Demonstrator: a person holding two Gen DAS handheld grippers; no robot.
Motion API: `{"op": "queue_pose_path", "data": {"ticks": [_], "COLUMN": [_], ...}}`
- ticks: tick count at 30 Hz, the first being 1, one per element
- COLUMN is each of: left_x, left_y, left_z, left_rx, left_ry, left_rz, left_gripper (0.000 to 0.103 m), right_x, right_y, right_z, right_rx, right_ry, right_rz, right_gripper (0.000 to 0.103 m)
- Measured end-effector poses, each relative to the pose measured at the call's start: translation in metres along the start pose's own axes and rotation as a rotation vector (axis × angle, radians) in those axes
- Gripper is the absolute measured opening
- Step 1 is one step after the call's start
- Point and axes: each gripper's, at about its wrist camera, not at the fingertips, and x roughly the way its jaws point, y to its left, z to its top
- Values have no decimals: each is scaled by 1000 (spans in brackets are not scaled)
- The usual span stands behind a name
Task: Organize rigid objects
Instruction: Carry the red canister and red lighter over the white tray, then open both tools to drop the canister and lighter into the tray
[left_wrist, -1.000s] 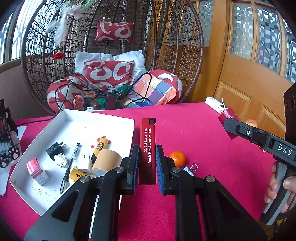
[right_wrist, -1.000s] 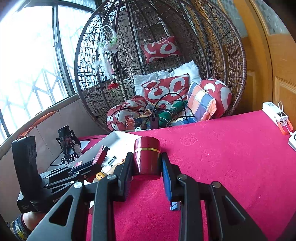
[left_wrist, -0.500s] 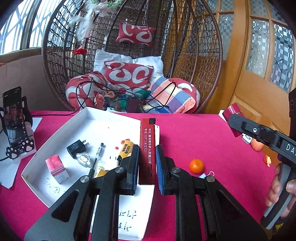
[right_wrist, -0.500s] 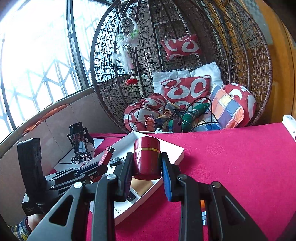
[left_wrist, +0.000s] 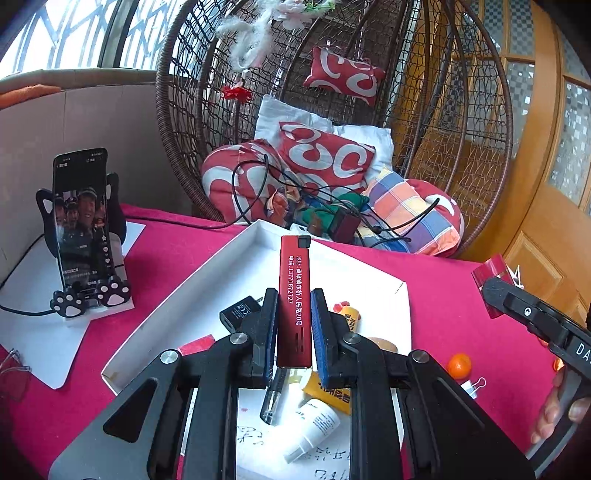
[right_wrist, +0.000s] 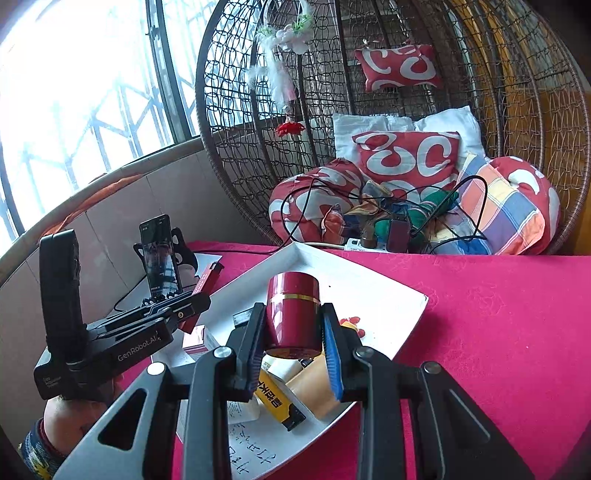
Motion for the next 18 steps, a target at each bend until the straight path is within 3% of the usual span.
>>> {"op": "queue_pose_path", "data": {"ticks": [8, 15, 17, 18], "left_x": [41, 43, 39, 37], "left_y": [4, 15, 16, 17], "left_z": [-8, -21, -21, -20], "left_rx": [-11, -54, -55, -59], "left_ry": [96, 112, 103, 97], "left_rz": [26, 51, 61, 64], "left_gripper": [17, 17, 22, 41], "right_x": [57, 63, 56, 53], "right_y": [9, 15, 13, 11], "right_z": [-19, -29, -31, -31], "right_rx": [8, 3, 10, 13], "right_ry": [117, 116, 94, 81], "right_rz": [-8, -18, -39, -56], "right_gripper": [29, 31, 43, 66]}}
